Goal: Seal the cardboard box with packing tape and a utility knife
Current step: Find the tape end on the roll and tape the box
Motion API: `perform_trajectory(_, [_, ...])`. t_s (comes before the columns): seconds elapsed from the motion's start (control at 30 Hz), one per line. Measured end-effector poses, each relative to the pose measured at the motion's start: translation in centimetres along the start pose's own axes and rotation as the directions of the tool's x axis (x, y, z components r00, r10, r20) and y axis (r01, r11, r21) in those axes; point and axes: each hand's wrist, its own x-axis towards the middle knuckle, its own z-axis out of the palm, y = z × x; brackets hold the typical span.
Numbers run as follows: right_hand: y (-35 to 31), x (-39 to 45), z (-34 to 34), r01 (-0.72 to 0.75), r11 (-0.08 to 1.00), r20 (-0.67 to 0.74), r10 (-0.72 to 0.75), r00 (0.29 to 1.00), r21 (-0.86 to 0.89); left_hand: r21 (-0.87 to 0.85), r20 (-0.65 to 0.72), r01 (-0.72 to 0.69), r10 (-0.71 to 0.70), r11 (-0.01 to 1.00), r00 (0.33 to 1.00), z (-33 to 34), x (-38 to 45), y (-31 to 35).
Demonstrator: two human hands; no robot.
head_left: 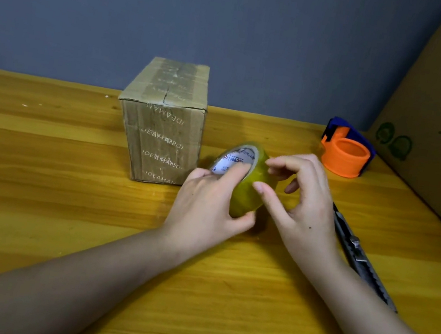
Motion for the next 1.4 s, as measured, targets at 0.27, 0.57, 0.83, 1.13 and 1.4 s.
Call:
perform_trajectory(0.27, [-0.1, 0.1, -0.1, -0.072, 0.994, 0.005, 0.072, 0.997, 0.078, 0.077, -0.035, -0.023, 0.025, 0.997, 0.999, 0.1, 0.0, -0.1])
perform_trajectory(0.57, [-0.3, 0.3, 0.1, 0.012, 0.995, 0.107, -0.002, 0.994, -0.096, 0.066, -0.003, 0.023, -0.023, 0.998, 1.000, -0.1, 0.2, 0.1])
perform_trajectory(0.83, [-1.0, 0.4, -0.2, 0.161, 0.950, 0.106, -0.138, 0.985, -0.267, -0.092, 0.002, 0.073, -0.073, 0.993, 0.997, -0.5, 0.0, 0.4])
perform_trajectory(1.13, [-0.7, 0.0, -0.3, 0.112, 0.982, 0.024, -0.110, 0.994, -0.154, -0.087, -0.005, 0.018, -0.019, 0.996, 1.000, -0.1, -0.1, 0.0])
perform_trajectory(1.4, [-0.4, -0.1, -0.3, 0.083, 0.991, -0.058, -0.090, 0.994, -0.109, -0.346, 0.086, 0.091, -0.065, 0.934, 0.994, -0.6, 0.3, 0.0])
